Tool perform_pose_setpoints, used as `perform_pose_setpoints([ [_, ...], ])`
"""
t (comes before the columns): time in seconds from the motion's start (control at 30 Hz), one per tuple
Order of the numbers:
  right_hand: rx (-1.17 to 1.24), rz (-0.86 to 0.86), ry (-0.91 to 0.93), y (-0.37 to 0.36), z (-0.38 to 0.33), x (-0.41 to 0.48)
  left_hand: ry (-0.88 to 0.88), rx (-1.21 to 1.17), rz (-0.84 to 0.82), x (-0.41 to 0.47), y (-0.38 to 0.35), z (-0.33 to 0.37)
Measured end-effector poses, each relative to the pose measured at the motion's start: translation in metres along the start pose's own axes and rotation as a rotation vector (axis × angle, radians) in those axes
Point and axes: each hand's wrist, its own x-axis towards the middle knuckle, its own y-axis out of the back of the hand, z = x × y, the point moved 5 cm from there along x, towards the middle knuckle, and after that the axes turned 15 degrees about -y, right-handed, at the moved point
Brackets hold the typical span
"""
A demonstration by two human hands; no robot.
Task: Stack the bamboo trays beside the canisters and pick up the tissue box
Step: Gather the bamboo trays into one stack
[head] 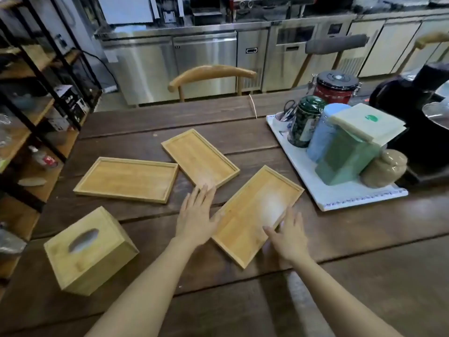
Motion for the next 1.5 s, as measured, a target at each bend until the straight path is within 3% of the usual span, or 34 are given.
perform_pose_setpoints([
  [0.1, 0.288, -0.134, -0.017, -0.014, 0.003, -0.003, -0.001, -0.077, -0.166, -0.003, -0.022, 0.001],
  [0.27, 0.765, -0.311, -0.082, -0.035, -0.009, -0.016, 0.122, -0.361, -0.298, -0.005, -0.046, 0.017],
  [0.47, 1.088, -0.423, -0.427, -0.035, -0.009, -0.011, 0.651, -1.093, 0.032, -0.011, -0.047, 0.018],
  [0.67, 0.967, -0.407, -0.572, -0.019, 0.002, 0.004, 0.78, -1.111, 0.016, -0.006, -0.045, 0.017],
  [0.73, 0.865, -0.308, -0.553, -0.018, 0.005, 0.01, 0.79, -1.135, -0.043, -0.006, -0.048, 0.025],
  [0.9, 0.713, -0.109, -0.39, -0.006, 0.004, 0.018, 0.741, -1.213, -0.049, 0.002, -0.047, 0.033],
  [1.13, 0.486, -0.016, 0.02, 0.022, -0.069, 0.033, 0.442, -1.105, 0.143, 0.046, -0.002, 0.014],
  [1.27, 0.284, -0.014, 0.231, 0.026, -0.129, 0.054, 0.48, -0.808, 0.313, 0.068, 0.027, -0.02],
  [1.37, 0.18, -0.003, 0.288, 0.018, -0.165, 0.077, 0.49, -0.495, 0.306, 0.08, 0.039, -0.043],
  [1.5, 0.089, -0.025, 0.319, 0.0, -0.203, 0.108, 0.562, -0.333, 0.268, 0.096, 0.038, -0.076],
])
